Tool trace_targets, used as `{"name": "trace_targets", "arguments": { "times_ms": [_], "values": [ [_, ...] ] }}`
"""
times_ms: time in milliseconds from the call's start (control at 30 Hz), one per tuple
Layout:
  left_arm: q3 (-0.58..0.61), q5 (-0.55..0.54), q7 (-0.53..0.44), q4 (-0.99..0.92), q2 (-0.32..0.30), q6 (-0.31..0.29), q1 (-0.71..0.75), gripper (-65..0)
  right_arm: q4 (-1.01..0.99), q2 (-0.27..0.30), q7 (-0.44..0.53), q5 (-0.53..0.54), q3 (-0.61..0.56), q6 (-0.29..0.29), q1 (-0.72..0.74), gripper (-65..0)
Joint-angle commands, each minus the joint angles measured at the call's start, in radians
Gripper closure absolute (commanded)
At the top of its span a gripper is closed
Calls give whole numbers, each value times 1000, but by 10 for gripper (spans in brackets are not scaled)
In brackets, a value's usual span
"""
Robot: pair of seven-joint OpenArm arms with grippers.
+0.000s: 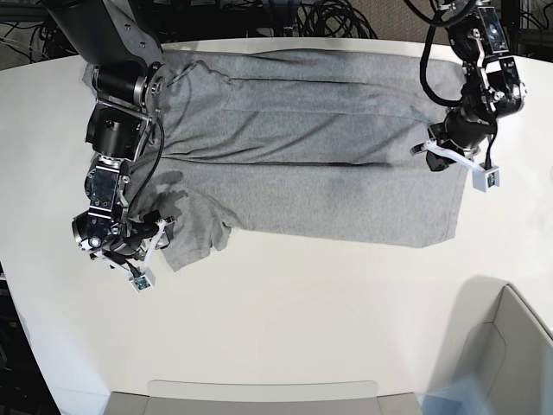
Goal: Fold the T-shirt properly
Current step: 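Grasp the sleeve and hem corner of the opposite edge with both grippers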
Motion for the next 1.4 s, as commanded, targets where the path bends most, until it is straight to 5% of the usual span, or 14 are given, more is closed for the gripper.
{"name": "trace_targets", "arguments": {
  "times_ms": [0, 333, 467, 633, 867, 1100, 1367],
  "values": [
    [-7, -3, -12, 15, -7, 1, -8, 0, -5, 5, 29, 29, -3, -3, 42, -355],
    [-7, -3, -6, -14, -10, 1, -66, 0, -141, 5, 33, 60, -4, -5, 62, -355],
    [-7, -3, -8, -57, -15, -4, -127, -114, -150, 5, 33, 60, -4, -5, 59, -355],
    [3, -3, -18, -278, -127, -13, -316, -234, -150, 9, 29, 58, -4, -5, 58, -355],
    [211, 53, -129, -707, -303, -305, -565, -234, -150, 11, 27, 55, -4, -5, 58, -355],
    [374, 177, -310, -997, -323, -469, -668, -235, -150, 11, 27, 55, -4, -6, 53, -355],
    [372, 177, -405, -1065, -323, -524, -674, -236, -150, 11, 27, 53, -3, -8, 51, -355]
  ]
}}
